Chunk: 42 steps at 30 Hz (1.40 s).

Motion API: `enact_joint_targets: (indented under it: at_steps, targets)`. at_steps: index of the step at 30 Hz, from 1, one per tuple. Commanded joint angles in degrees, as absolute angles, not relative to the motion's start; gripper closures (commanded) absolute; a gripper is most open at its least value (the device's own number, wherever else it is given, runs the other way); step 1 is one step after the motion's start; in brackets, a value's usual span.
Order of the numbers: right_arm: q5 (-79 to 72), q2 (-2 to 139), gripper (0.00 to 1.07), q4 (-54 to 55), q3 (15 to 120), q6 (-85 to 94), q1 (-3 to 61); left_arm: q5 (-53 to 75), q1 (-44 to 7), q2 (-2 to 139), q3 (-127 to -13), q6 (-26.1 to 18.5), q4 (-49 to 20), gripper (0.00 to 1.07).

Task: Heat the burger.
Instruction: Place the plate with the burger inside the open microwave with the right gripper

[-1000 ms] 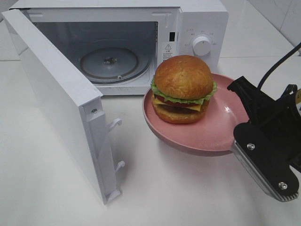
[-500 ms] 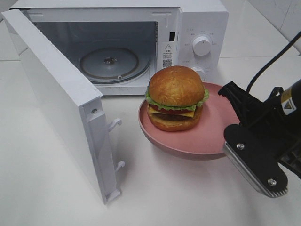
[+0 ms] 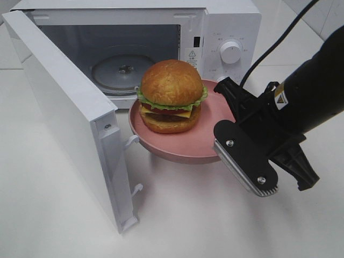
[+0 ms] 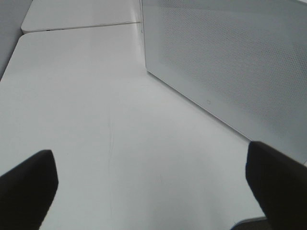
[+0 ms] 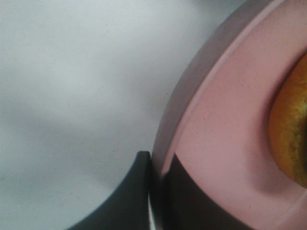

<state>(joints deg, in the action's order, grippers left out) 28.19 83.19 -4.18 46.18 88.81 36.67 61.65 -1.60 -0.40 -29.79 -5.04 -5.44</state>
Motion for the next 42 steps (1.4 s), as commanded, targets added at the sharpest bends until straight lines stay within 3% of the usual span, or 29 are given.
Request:
enact_joint_targets:
  at_steps: [1, 42]
  targets:
    - [24.69, 84.63, 1.07, -2.75, 49.22, 90.58, 36.9, 61.19, -1.95, -1.2, -29.62, -4.93, -5.67, 0.07]
    - [27.22, 110.12, 1.07, -1.26, 78.9, 90.24, 36.9, 61.19, -1.95, -1.2, -29.62, -4.93, -5.67, 0.07]
